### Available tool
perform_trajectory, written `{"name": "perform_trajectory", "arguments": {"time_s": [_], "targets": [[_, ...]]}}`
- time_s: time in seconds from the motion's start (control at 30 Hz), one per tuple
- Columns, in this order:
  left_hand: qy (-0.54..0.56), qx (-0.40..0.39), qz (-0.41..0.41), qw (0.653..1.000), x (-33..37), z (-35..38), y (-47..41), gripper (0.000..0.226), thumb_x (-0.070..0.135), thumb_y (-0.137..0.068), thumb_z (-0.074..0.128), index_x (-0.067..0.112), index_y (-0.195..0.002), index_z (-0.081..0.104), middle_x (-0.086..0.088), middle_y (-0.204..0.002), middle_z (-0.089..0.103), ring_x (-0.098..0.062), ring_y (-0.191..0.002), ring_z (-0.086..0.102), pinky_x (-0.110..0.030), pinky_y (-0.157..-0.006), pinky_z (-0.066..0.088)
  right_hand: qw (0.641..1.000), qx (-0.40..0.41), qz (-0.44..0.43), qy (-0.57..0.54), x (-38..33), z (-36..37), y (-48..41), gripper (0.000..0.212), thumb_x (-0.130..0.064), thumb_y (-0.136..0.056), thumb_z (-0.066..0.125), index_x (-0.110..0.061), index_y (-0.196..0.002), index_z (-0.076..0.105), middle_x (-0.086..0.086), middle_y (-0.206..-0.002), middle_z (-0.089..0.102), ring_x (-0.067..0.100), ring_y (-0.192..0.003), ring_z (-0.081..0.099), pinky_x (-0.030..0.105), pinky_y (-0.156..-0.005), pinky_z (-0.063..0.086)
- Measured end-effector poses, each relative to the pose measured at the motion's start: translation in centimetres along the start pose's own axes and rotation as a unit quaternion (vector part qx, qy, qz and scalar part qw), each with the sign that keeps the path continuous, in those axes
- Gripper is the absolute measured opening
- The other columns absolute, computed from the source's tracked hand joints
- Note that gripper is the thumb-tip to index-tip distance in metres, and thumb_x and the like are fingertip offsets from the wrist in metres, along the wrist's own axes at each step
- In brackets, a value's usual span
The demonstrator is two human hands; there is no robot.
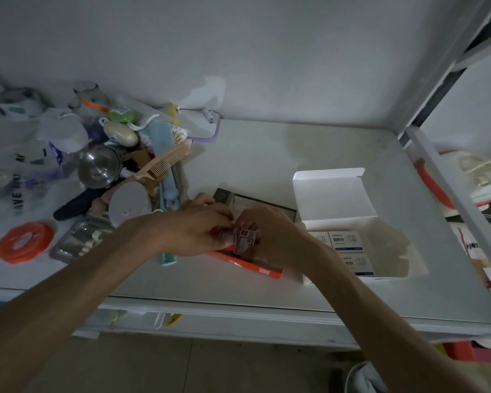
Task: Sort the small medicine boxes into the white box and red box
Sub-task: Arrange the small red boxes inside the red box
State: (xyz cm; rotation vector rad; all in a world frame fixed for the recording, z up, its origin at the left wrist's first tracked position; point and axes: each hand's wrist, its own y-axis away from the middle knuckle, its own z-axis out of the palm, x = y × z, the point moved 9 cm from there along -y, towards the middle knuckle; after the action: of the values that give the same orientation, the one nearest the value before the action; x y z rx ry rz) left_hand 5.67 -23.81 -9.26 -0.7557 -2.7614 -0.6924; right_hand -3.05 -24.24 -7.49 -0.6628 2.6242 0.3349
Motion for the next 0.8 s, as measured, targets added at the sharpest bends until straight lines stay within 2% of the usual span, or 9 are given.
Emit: {"name": "perform_trajectory", "arguments": {"time_s": [0.03, 0.13, 0.2, 0.3, 0.37, 0.4, 0.57, 0.7, 0.8], "targets": [[0.003, 0.008, -0.005, 1.000, -0.1, 0.0, -0.1, 0.034, 0.042, -0.093, 0.051, 0.031, -0.123, 0.060, 0.014, -0.139, 0.045, -0.017, -0.130, 0.022, -0.044, -0.110, 0.026, 1.000, 0.001, 0.000, -0.001, 0.0, 0.1, 0.0, 0.032, -0.022, -0.075, 0.071, -0.016, -0.107, 0.068, 0.003, -0.104, 0.070, 0.023, -0.097, 0.065, 0.019, -0.061, 0.044], [-0.022, 0.061, 0.005, 0.998, 0.1, -0.7, -0.4, 0.031, 0.023, -0.087, 0.057, 0.023, -0.118, 0.061, 0.010, -0.127, 0.053, -0.020, -0.125, 0.029, -0.045, -0.103, 0.033, 0.999, 0.003, 0.008, -0.031, 0.3, 0.5, 0.0, 0.033, -0.017, -0.070, 0.072, -0.019, -0.103, 0.069, 0.002, -0.100, 0.072, 0.024, -0.094, 0.067, 0.032, -0.077, 0.054], [-0.009, 0.062, -0.006, 0.998, -0.1, -0.7, -0.6, 0.034, 0.017, -0.085, 0.057, 0.022, -0.118, 0.062, 0.010, -0.125, 0.055, -0.018, -0.124, 0.029, -0.043, -0.104, 0.033, 0.999, 0.001, 0.019, -0.035, 0.6, 0.5, 0.0, 0.035, -0.017, -0.070, 0.072, -0.021, -0.104, 0.067, 0.000, -0.103, 0.070, 0.022, -0.097, 0.066, 0.029, -0.078, 0.053], [0.019, 0.036, -0.014, 0.999, -0.2, -0.6, -0.7, 0.037, 0.034, -0.085, 0.061, 0.027, -0.121, 0.061, 0.014, -0.128, 0.053, -0.015, -0.128, 0.026, -0.040, -0.106, 0.032, 0.998, 0.007, 0.049, -0.039, 1.3, 0.5, 0.3, 0.047, -0.022, -0.070, 0.075, -0.020, -0.114, 0.060, 0.002, -0.117, 0.064, 0.020, -0.108, 0.060, 0.025, -0.082, 0.048], [0.017, 0.009, -0.011, 1.000, -0.2, -0.4, -0.2, 0.056, 0.059, -0.074, 0.067, 0.031, -0.122, 0.059, 0.016, -0.129, 0.050, -0.012, -0.128, 0.024, -0.038, -0.106, 0.032, 0.998, 0.011, 0.056, -0.039, 1.3, 0.4, 0.4, 0.049, -0.027, -0.068, 0.077, -0.019, -0.114, 0.060, 0.004, -0.116, 0.064, 0.022, -0.108, 0.060, 0.029, -0.087, 0.050], [0.004, 0.005, -0.010, 1.000, -0.2, -0.3, 0.0, 0.065, 0.063, -0.067, 0.071, 0.032, -0.123, 0.057, 0.016, -0.128, 0.049, -0.010, -0.126, 0.024, -0.036, -0.106, 0.032, 0.997, 0.009, 0.057, -0.044, 1.2, 0.4, 0.4, 0.048, -0.027, -0.067, 0.077, -0.018, -0.111, 0.062, 0.005, -0.114, 0.066, 0.023, -0.106, 0.061, 0.031, -0.088, 0.051], [-0.041, 0.100, 0.024, 0.994, 0.2, -0.8, 0.6, 0.060, 0.052, -0.065, 0.078, 0.029, -0.118, 0.060, 0.014, -0.118, 0.055, -0.009, -0.121, 0.029, -0.030, -0.098, 0.036, 0.995, 0.007, 0.056, -0.084, 0.5, 0.2, 0.4, 0.033, -0.007, -0.076, 0.061, -0.011, -0.109, 0.067, 0.009, -0.105, 0.071, 0.027, -0.099, 0.065, 0.034, -0.086, 0.053], [-0.030, 0.116, 0.014, 0.993, -0.1, -0.4, 0.8, 0.057, 0.054, -0.068, 0.075, 0.029, -0.117, 0.059, 0.015, -0.116, 0.055, -0.010, -0.121, 0.029, -0.034, -0.098, 0.037, 0.994, -0.006, 0.048, -0.099, -0.2, -0.3, 1.3, 0.034, -0.008, -0.082, 0.061, -0.010, -0.116, 0.065, 0.009, -0.116, 0.069, 0.025, -0.109, 0.062, 0.037, -0.095, 0.050], [-0.019, 0.148, 0.004, 0.989, 0.0, -0.4, 1.0, 0.061, 0.062, -0.067, 0.071, 0.028, -0.115, 0.058, 0.014, -0.112, 0.055, -0.010, -0.116, 0.032, -0.032, -0.094, 0.037, 0.984, 0.080, 0.062, -0.145, 0.4, -2.8, 3.9, 0.034, -0.009, -0.086, 0.061, -0.017, -0.119, 0.063, 0.003, -0.123, 0.065, 0.020, -0.111, 0.061, 0.031, -0.092, 0.052]]}}
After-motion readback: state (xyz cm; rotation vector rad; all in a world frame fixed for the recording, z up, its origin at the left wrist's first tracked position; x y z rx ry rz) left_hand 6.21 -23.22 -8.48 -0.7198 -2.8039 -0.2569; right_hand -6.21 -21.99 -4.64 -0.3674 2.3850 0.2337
